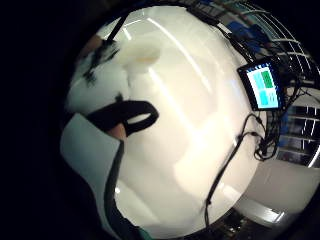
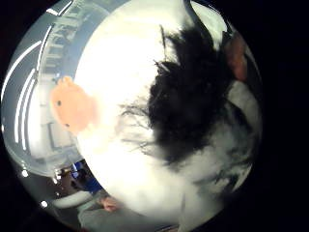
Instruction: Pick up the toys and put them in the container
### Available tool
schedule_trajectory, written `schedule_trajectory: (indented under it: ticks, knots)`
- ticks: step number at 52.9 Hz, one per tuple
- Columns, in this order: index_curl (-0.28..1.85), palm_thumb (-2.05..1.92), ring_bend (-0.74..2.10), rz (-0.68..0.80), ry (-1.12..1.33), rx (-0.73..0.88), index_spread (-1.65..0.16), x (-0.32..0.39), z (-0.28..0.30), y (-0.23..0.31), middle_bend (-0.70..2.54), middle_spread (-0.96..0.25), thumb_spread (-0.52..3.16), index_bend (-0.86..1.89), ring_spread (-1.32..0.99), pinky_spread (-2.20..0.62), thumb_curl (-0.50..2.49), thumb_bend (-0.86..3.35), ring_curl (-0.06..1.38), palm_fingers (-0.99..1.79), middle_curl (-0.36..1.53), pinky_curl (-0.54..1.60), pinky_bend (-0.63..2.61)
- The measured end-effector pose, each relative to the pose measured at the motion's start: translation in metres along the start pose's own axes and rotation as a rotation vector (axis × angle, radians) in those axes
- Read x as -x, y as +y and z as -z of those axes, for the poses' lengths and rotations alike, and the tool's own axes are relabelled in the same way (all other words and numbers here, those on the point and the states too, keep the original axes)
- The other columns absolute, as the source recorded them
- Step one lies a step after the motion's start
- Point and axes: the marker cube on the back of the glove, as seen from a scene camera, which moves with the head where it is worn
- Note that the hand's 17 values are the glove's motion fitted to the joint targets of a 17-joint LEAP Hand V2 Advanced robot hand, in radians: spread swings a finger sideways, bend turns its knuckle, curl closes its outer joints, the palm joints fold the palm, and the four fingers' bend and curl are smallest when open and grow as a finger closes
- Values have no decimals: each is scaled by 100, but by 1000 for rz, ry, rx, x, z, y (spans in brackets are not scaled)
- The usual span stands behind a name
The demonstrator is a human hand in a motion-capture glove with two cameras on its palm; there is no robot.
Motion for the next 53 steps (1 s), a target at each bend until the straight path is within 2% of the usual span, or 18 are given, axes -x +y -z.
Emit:
schedule_trajectory:
  ticks: [15, 23, 33, 41, 53]
  knots:
    - [62, 63, 68, -7, -72, -270, -43, -14, 164, -13, 30, -30, 92, 20, -38, -40, 72, 13, 45, 73, 49, 34, 111]
    - [66, 63, 67, 24, -52, -335, -45, 5, 212, -20, 28, -32, 90, 17, -38, -40, 76, 11, 46, 72, 52, 36, 112]
    - [69, 63, 66, 75, -49, -296, -46, 37, 202, -40, 26, -33, 89, 16, -38, -40, 80, 8, 48, 71, 56, 37, 115]
    - [72, 63, 64, 109, -120, -219, -47, 95, 175, -62, 25, -33, 91, 15, -37, -40, 82, 7, 49, 67, 59, 38, 119]
    - [73, 61, 54, 178, -40, -167, -47, 170, 144, -88, 24, -34, 101, 14, -35, -36, 83, 4, 48, 55, 63, 39, 127]
